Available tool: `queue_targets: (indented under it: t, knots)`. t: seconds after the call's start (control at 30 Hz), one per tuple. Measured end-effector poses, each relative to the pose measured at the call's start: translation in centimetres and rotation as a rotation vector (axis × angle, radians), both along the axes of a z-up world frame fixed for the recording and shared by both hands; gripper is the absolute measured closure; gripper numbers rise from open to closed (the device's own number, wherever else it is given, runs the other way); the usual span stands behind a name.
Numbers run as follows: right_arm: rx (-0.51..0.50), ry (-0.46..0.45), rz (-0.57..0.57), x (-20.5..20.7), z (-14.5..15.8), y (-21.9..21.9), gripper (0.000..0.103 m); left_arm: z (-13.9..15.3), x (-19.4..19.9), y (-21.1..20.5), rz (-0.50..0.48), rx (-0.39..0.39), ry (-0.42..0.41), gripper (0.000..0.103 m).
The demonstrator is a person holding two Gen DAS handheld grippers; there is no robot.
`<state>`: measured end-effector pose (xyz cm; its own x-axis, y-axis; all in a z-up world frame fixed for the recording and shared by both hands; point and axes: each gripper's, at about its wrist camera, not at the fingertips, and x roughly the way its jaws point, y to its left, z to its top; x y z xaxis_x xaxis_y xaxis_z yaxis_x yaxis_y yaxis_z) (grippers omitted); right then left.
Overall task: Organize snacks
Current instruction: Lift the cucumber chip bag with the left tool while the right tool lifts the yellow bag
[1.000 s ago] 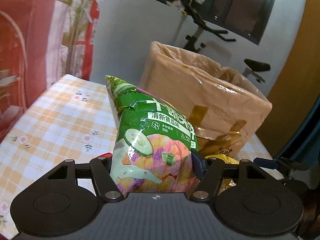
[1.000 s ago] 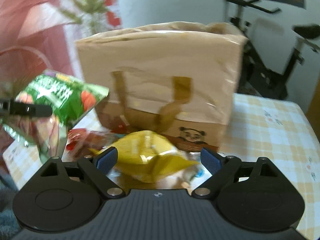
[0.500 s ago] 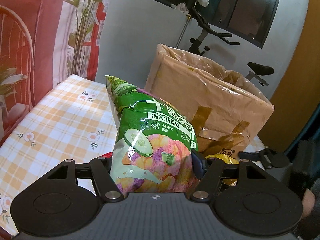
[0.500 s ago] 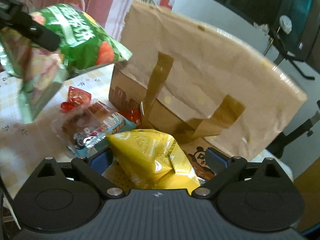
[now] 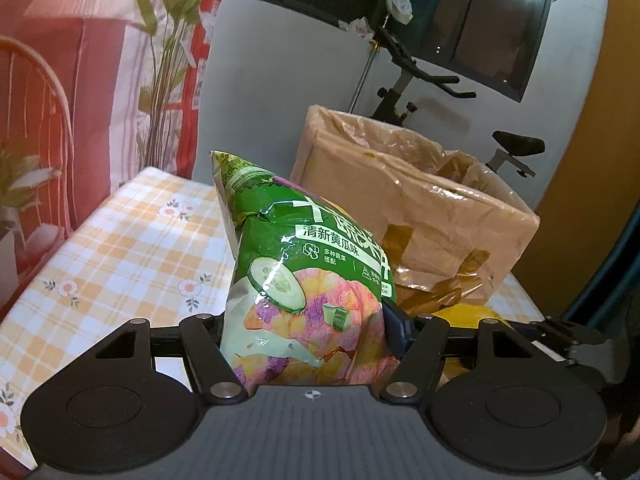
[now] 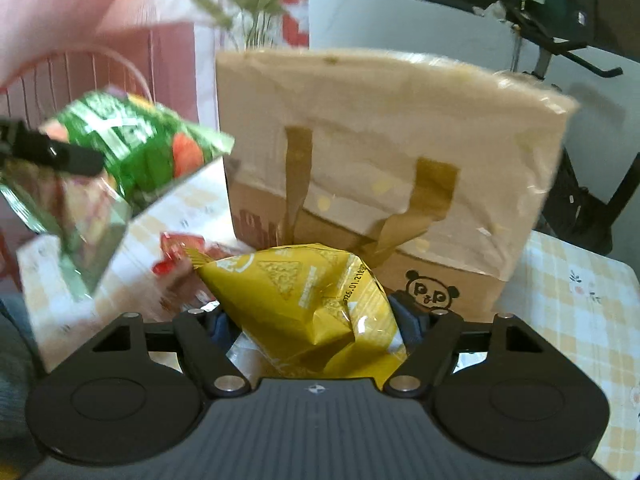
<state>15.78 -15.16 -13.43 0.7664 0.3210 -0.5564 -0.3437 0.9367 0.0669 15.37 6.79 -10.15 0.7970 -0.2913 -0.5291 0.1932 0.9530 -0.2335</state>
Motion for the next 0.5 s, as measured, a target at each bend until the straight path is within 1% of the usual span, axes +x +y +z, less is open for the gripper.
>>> queue_targets:
  t: [0.13, 0.27, 0.37, 0.5]
  knots:
    - [0.059, -0.045, -0.007, -1.3, 1.8, -1.3, 0.026, 1.3, -0.5, -0.2, -0.007, 0.012, -0.038, 0.033]
    - [0.11, -0.107, -0.008, -2.0, 4.1, -1.9, 0.026, 3.4, -0.5, -0.1, 0.0, 0.024, -0.098, 0.033]
    - [0.159, -0.17, -0.009, -2.2, 6.5, -2.7, 0.026, 5.3, -0.2, -0.2, -0.004, 0.038, -0.152, 0.033]
    - [0.203, -0.259, -0.008, -1.6, 9.7, -3.6, 0.026, 7.9, 1.1, -0.5, -0.02, 0.027, -0.206, 0.033]
